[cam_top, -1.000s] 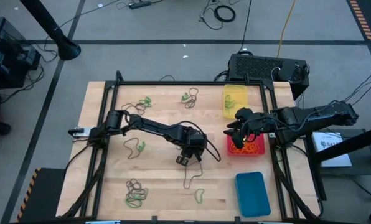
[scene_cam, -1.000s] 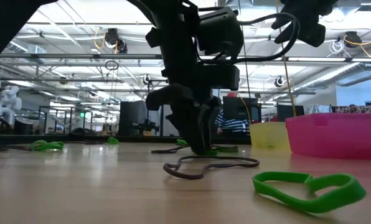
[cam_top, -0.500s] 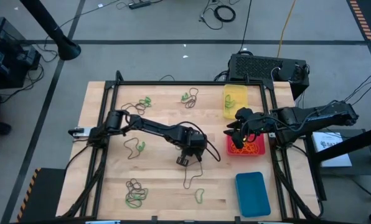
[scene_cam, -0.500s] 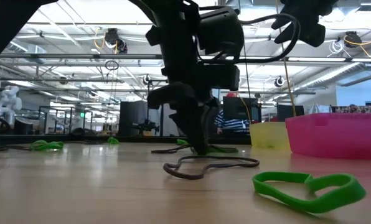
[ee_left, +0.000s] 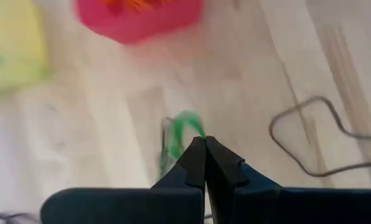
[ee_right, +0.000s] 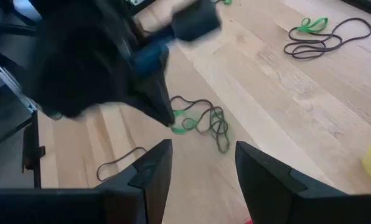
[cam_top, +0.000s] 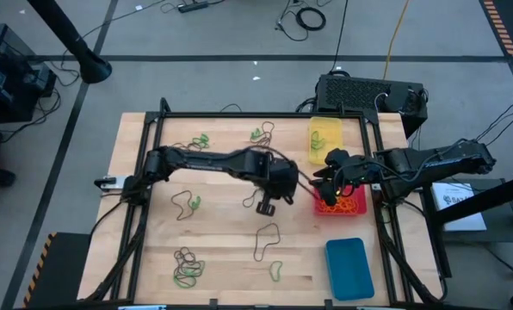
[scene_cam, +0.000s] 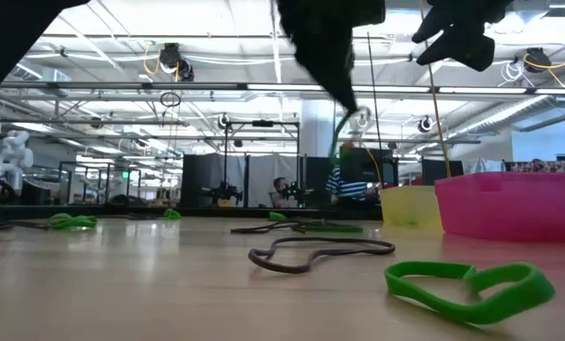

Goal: Sort rubber bands into baskets
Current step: Put the green rubber band into the yellow bin

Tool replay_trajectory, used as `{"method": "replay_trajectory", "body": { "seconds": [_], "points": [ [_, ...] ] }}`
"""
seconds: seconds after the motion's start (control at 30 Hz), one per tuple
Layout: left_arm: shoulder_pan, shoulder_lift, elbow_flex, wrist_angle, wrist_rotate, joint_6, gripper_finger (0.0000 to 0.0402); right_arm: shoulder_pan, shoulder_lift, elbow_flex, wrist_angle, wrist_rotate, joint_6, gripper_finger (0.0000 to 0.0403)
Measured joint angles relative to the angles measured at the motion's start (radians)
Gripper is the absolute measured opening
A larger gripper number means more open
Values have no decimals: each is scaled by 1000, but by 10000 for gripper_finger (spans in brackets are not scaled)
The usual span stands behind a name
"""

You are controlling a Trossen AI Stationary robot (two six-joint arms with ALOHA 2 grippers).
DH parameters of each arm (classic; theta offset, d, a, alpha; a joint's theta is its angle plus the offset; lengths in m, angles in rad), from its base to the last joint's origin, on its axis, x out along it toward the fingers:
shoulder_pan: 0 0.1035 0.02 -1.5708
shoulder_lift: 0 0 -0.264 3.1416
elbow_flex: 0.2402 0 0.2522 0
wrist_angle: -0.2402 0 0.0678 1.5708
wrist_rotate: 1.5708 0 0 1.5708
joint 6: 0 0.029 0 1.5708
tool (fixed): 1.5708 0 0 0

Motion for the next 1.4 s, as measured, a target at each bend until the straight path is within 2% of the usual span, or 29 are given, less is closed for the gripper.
{"method": "replay_trajectory", "body": {
  "seconds": [0.23,0.4,0.53,0.67,0.87,1.07,1.23,1.4],
  "points": [
    [54,-2,117,-138,184,-46,2,0,0,0,13,-28,1,169],
    [99,5,116,-112,162,-56,2,1,-12,0,-34,-77,43,169],
    [151,26,113,38,144,-57,2,0,-64,0,-130,-72,79,169],
    [203,69,113,312,139,-148,2,0,-142,0,-215,-36,89,169],
    [266,170,113,701,147,-345,2,0,-268,0,-349,143,140,169],
    [305,281,112,1021,157,-544,2,-1,-333,0,-373,296,132,169],
    [334,367,112,1156,157,-783,2,-21,-330,0,-389,345,2,169],
    [337,404,112,1171,159,-876,2,-46,-327,0,-388,345,-87,169]
  ]
}}
